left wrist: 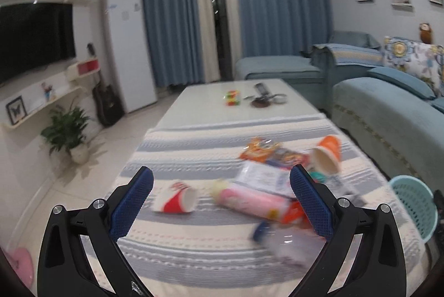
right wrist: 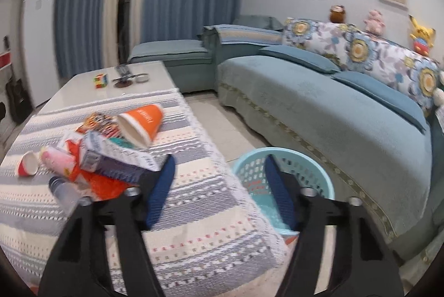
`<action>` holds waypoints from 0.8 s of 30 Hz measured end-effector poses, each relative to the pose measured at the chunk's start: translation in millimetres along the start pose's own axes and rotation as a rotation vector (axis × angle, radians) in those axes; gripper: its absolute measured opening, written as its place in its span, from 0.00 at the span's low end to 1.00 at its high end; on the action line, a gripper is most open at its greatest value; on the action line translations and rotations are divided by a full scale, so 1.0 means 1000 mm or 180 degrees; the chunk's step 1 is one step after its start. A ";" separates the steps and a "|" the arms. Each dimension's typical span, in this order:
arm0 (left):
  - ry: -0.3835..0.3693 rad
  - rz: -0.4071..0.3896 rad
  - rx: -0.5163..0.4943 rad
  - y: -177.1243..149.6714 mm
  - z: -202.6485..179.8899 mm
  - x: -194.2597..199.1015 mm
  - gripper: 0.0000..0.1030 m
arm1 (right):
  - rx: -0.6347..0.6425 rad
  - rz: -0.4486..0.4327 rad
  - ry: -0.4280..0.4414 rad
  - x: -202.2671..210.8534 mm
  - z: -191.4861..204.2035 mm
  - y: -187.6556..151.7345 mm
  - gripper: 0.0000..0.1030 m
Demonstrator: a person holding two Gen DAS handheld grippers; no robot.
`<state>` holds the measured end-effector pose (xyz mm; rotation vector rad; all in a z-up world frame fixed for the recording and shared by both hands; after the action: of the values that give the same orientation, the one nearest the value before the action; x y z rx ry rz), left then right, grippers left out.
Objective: Collect trash
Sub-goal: 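Grasp the red-and-white paper cup with the left tool while the right tool grasps the clear bottle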
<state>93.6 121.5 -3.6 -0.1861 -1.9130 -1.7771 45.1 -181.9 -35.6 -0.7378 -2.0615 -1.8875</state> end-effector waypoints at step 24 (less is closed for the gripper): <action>-0.0174 0.1012 0.0365 -0.089 0.100 -0.146 0.86 | 0.1122 0.0557 0.1737 -0.053 0.188 -0.033 0.63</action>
<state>152.2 241.5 -149.9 -0.4738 -1.8943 -1.4631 101.3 -8.9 -114.8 -0.2642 -1.8274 -1.3773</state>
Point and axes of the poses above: each gripper's, at about its wrist camera, not at the fingertips, and x roughly against the way its jaws point, z to its left, y to its top, the point moved 10 cm from there along -x, roughly the way its jaws point, and after that the axes turned 7 degrees about x, right-handed, at the moved point
